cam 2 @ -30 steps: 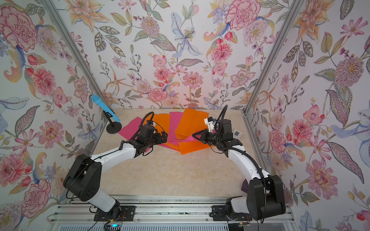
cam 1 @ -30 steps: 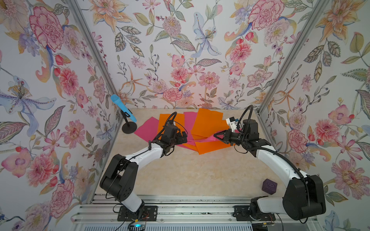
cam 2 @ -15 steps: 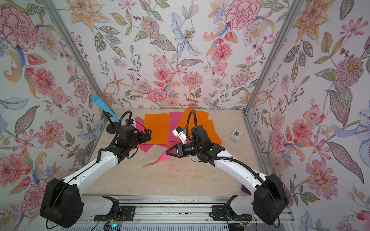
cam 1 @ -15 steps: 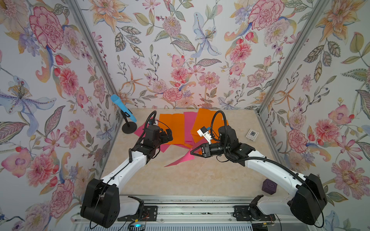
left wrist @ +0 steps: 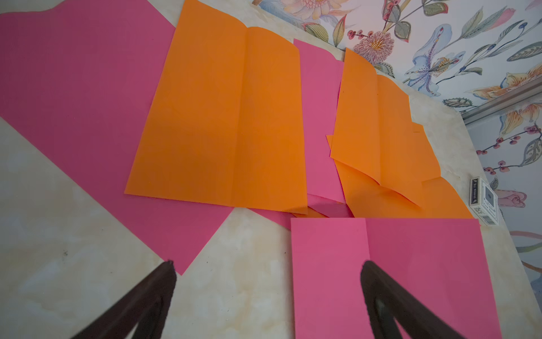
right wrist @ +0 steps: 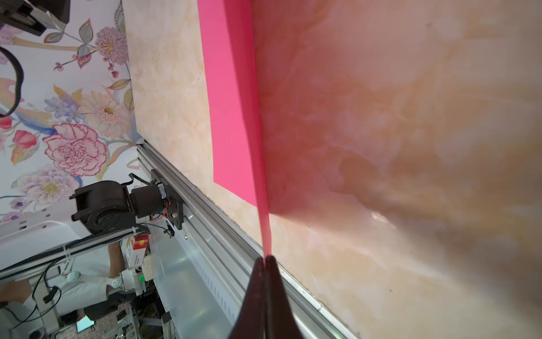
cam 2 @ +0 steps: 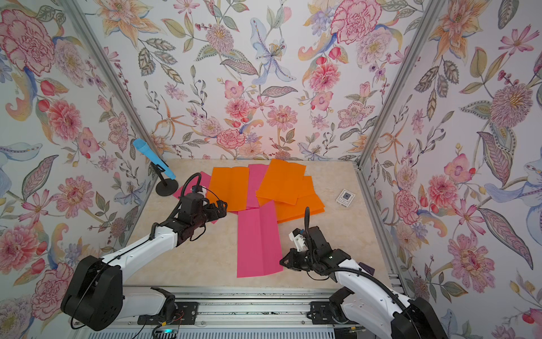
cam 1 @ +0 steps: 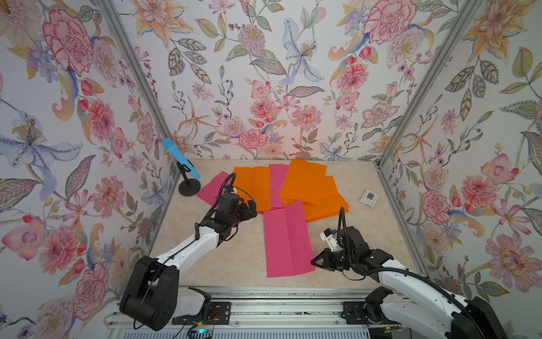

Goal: Sort the scattered colored papers by color
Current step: Place the colored paper at the center of the board.

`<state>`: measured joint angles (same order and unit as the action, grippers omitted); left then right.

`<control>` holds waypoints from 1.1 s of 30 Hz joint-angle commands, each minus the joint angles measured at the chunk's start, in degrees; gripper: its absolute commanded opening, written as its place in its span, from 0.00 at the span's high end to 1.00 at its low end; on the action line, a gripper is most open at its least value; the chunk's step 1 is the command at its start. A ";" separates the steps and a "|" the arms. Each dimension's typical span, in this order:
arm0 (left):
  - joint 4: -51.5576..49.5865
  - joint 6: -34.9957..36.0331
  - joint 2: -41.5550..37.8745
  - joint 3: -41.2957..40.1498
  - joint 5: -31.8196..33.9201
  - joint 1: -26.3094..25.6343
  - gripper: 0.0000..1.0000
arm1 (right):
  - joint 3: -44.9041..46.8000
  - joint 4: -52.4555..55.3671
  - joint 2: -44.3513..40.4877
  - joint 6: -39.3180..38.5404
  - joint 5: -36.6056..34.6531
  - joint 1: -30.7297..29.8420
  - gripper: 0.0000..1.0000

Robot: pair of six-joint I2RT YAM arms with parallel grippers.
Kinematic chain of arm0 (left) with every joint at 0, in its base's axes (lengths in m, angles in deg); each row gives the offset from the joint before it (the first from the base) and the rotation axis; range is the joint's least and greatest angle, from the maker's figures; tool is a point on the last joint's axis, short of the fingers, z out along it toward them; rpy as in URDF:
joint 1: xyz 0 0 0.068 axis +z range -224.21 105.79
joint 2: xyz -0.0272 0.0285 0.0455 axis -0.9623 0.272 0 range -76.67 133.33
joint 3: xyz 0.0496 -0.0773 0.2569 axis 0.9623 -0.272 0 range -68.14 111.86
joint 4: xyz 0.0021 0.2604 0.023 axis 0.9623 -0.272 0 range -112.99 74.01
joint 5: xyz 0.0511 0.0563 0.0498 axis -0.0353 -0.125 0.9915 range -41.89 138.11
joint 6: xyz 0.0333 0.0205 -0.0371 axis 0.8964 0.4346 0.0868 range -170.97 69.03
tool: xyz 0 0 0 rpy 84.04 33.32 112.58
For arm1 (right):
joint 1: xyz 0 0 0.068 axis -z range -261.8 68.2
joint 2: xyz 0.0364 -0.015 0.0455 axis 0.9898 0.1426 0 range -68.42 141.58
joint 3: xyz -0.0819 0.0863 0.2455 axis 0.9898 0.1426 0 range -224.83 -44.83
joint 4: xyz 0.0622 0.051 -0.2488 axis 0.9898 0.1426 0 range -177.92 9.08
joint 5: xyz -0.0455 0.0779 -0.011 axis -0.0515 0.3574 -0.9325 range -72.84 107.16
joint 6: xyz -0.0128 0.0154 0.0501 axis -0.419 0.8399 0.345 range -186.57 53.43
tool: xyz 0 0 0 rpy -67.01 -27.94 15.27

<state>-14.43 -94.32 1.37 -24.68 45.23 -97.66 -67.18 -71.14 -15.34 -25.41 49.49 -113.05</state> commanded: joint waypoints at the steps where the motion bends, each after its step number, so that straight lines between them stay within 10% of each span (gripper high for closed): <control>1: 1.87 -0.94 2.88 2.44 -0.73 -1.49 0.00 | 1.46 4.07 -1.94 -0.55 -3.04 3.57 1.00; 26: 7.42 -1.00 17.05 9.41 -5.39 -9.43 0.00 | 1.67 23.49 -2.58 -4.86 -8.54 20.33 0.94; 33: 5.30 1.87 16.73 11.60 -2.59 -9.43 0.00 | -2.24 25.97 -3.74 -5.81 -11.57 21.05 0.38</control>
<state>-8.27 -94.63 18.22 -15.30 40.99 -106.60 -66.41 -48.43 -18.12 -30.37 41.14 -92.35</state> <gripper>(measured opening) 0.995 0.581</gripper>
